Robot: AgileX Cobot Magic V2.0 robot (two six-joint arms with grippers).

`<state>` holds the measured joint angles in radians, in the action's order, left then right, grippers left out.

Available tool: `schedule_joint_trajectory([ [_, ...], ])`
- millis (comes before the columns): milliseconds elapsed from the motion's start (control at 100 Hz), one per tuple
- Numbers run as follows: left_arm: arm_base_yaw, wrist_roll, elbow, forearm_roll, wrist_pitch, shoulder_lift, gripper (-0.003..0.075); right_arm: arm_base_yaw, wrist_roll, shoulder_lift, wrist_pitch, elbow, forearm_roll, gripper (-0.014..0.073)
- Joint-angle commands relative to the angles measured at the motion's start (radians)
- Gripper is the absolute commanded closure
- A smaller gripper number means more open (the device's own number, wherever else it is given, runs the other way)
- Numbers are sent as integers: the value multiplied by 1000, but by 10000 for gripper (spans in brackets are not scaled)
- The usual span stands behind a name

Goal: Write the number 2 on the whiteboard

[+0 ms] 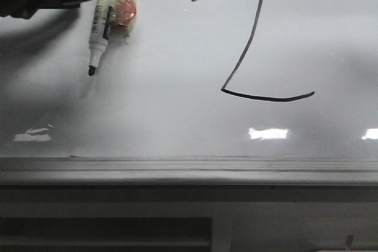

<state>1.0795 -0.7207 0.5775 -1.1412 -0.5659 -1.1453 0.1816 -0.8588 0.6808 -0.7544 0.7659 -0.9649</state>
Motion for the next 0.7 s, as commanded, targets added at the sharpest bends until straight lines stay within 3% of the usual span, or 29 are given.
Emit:
schedule_joint_trajectory([
  [0, 6, -40, 34, 32, 6, 66, 257, -7, -1, -5, 38, 27, -51, 158],
  [240, 6, -250, 34, 25, 141, 249, 261, -7, -1, -23, 92, 27, -46, 169],
  [330, 6, -314, 30, 25, 160, 309, 277, -7, 2, -38, 141, 27, -46, 296],
  [400, 6, -362, 28, 25, 174, 358, 351, -7, 2, -55, 163, 25, -46, 492],
  [460, 6, -380, 26, 23, 185, 390, 465, -7, 2, -72, 170, 21, -46, 664],
  [570, 6, -380, 3, 14, 191, 442, 731, -7, 4, -130, 204, -14, -46, 647],
  [690, 6, -380, -57, 14, 243, 508, 740, -7, -42, -246, 261, -105, -46, 647],
])
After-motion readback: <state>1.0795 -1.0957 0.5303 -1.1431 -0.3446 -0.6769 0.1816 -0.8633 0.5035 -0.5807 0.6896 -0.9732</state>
